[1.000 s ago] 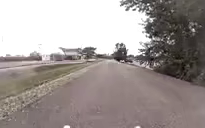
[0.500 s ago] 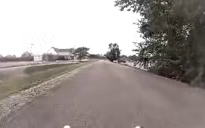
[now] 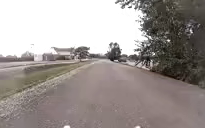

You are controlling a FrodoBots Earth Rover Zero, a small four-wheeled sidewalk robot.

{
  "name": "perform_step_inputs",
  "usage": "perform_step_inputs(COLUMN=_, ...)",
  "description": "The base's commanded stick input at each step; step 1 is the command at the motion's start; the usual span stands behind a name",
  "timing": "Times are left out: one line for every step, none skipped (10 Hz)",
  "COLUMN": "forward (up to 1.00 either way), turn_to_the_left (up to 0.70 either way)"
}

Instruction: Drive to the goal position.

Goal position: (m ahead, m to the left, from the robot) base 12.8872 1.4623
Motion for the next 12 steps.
perform_step_inputs(forward=0.7, turn_to_the_left=0.0)
perform_step_inputs(forward=0.7, turn_to_the_left=0.0)
perform_step_inputs(forward=0.7, turn_to_the_left=0.0)
perform_step_inputs(forward=0.7, turn_to_the_left=0.0)
perform_step_inputs(forward=0.7, turn_to_the_left=0.0)
perform_step_inputs(forward=0.7, turn_to_the_left=0.0)
perform_step_inputs(forward=0.7, turn_to_the_left=0.19)
perform_step_inputs(forward=0.7, turn_to_the_left=0.27)
perform_step_inputs(forward=0.7, turn_to_the_left=0.0)
perform_step_inputs(forward=0.7, turn_to_the_left=0.0)
perform_step_inputs(forward=0.7, turn_to_the_left=0.0)
perform_step_inputs(forward=0.7, turn_to_the_left=0.0)
